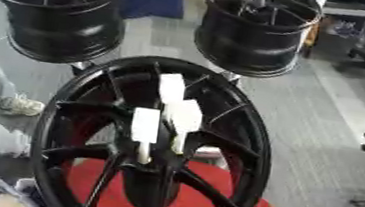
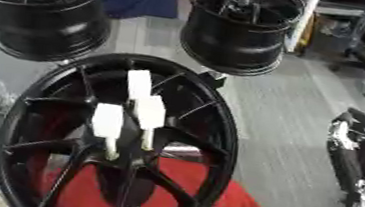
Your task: Pull the pin out of the wheel hub.
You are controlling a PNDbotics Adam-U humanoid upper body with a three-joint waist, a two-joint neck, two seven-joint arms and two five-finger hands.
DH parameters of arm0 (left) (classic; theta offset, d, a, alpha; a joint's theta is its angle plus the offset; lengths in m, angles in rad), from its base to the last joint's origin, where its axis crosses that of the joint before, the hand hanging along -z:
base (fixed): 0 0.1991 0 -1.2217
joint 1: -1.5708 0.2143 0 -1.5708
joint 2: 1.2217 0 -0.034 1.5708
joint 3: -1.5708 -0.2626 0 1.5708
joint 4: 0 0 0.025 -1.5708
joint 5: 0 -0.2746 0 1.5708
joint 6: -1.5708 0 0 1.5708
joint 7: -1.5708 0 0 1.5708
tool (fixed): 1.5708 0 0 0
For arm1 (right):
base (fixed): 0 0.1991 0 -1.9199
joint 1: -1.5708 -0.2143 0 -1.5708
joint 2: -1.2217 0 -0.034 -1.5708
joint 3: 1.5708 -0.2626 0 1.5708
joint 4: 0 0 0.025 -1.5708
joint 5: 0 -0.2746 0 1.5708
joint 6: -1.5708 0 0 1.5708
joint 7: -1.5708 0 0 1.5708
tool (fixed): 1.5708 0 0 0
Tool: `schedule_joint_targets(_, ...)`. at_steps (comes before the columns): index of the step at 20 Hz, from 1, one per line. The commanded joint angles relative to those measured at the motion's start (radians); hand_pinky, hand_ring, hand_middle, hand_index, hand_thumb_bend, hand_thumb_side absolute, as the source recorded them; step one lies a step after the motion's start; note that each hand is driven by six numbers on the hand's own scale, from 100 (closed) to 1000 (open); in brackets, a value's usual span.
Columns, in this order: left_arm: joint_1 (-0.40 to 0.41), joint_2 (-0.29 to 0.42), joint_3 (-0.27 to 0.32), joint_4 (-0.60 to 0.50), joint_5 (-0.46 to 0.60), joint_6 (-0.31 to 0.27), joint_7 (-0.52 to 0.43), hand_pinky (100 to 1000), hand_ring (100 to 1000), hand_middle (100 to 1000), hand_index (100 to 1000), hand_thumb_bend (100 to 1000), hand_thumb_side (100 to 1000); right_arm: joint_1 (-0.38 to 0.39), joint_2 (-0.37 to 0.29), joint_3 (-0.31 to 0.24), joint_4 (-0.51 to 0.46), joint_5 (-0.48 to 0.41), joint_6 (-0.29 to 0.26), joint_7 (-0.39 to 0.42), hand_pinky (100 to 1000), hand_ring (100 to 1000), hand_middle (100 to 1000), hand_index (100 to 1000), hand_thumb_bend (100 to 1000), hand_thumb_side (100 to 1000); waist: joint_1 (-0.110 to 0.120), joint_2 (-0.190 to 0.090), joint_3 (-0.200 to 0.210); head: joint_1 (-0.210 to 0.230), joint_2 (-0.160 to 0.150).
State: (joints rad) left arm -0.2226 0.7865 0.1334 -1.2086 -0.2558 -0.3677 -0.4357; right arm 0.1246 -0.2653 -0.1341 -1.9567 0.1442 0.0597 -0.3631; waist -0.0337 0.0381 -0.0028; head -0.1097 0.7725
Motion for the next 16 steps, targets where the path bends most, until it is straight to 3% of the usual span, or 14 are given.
schedule_joint_targets(1,0.009,-0.023,0.008,-0.09,0.051,-0.037,0.053,599,639,739,839,100,680,-0.028,-0.1,0.0,-0.04,0.05,0.022,0.034,591,646,600,803,100,335,-0.003,-0.006,0.004,-0.005,-0.003)
schedule_joint_targets(4,0.035,-0.084,0.004,-0.166,0.098,-0.054,0.1,593,623,723,826,100,679,-0.054,-0.176,0.046,-0.043,0.097,0.024,0.079,607,652,607,814,100,275,-0.015,-0.005,0.007,-0.008,-0.003)
schedule_joint_targets(5,0.049,-0.106,0.002,-0.204,0.133,-0.045,0.113,589,616,715,821,100,683,-0.065,-0.245,0.059,-0.043,0.114,0.024,0.102,615,656,613,821,100,263,-0.014,-0.004,0.007,-0.007,-0.003)
schedule_joint_targets(7,0.085,-0.148,0.007,-0.317,0.249,0.026,0.112,582,608,703,813,100,685,-0.095,-0.405,0.063,-0.043,0.097,0.035,0.163,623,659,617,826,100,252,-0.009,-0.004,0.004,-0.005,-0.003)
schedule_joint_targets(9,0.103,-0.194,0.015,-0.41,0.326,0.1,0.104,577,599,691,807,100,696,-0.126,-0.472,0.072,-0.043,0.077,0.023,0.218,629,661,620,830,100,246,-0.009,-0.004,0.004,-0.004,-0.003)
schedule_joint_targets(12,0.112,-0.268,0.025,-0.502,0.388,0.184,0.114,574,593,680,802,100,707,-0.16,-0.493,0.085,-0.043,0.065,-0.001,0.272,630,660,618,829,100,245,-0.014,-0.003,0.007,-0.004,-0.003)
schedule_joint_targets(16,0.112,-0.369,0.031,-0.585,0.429,0.257,0.14,574,590,673,802,100,733,-0.178,-0.469,0.095,-0.043,0.065,-0.022,0.305,626,657,615,828,100,249,-0.021,0.0,0.011,0.005,-0.003)
